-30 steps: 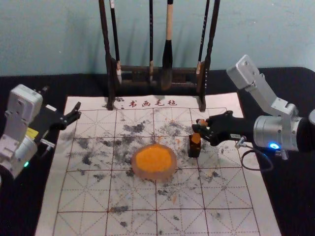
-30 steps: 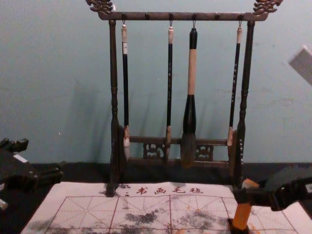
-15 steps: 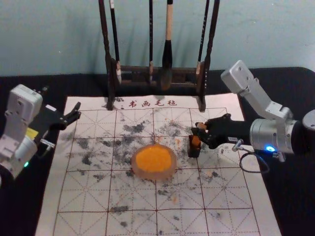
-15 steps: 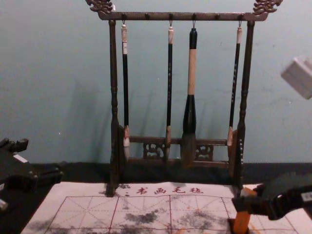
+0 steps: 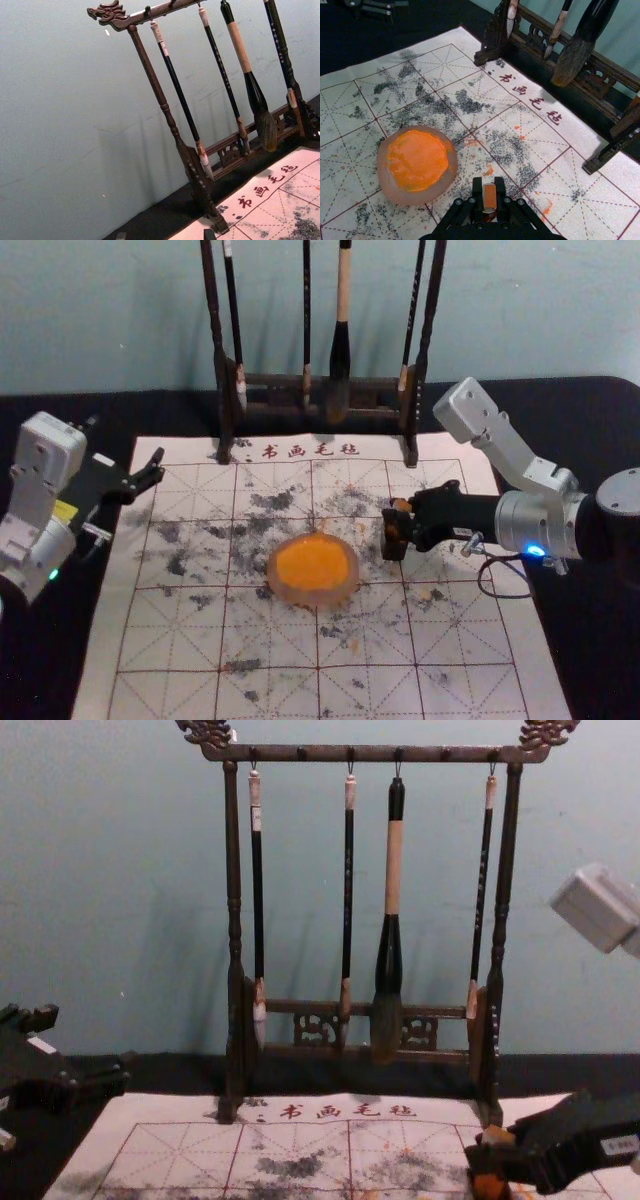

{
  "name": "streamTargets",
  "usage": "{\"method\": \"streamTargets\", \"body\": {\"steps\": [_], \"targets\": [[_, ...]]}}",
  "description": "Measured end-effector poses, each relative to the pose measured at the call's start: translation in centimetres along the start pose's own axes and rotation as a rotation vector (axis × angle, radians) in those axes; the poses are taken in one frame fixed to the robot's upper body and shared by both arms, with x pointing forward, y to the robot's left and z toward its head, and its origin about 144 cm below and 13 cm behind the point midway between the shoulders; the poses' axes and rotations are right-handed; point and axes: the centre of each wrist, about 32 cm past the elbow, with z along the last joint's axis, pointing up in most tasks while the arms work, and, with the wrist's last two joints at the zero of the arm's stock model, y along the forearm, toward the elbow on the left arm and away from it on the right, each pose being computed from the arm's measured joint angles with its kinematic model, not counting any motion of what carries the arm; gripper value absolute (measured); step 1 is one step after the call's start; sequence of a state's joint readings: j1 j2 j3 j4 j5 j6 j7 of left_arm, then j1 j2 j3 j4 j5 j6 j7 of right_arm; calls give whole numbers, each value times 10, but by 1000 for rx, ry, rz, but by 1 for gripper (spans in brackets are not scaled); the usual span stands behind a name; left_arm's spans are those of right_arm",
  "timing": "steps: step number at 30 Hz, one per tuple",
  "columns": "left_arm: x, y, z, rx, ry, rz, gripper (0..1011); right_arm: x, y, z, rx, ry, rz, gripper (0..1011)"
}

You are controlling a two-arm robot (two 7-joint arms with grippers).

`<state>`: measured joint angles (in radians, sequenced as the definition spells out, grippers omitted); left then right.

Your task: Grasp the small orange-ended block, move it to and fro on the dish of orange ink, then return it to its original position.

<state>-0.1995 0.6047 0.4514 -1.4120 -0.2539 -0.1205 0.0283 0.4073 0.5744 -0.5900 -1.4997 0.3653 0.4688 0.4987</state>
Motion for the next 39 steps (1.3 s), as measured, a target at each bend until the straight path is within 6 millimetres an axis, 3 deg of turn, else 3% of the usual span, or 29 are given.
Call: {"method": "streamTargets", "body": {"steps": [25, 39], "targets": [[0, 0, 0, 0, 0, 0, 1001, -1, 3, -2, -9, -18, -3, 112], [0, 0, 0, 0, 0, 0, 1001, -1, 3, -2, -8, -15, -3, 563]]}}
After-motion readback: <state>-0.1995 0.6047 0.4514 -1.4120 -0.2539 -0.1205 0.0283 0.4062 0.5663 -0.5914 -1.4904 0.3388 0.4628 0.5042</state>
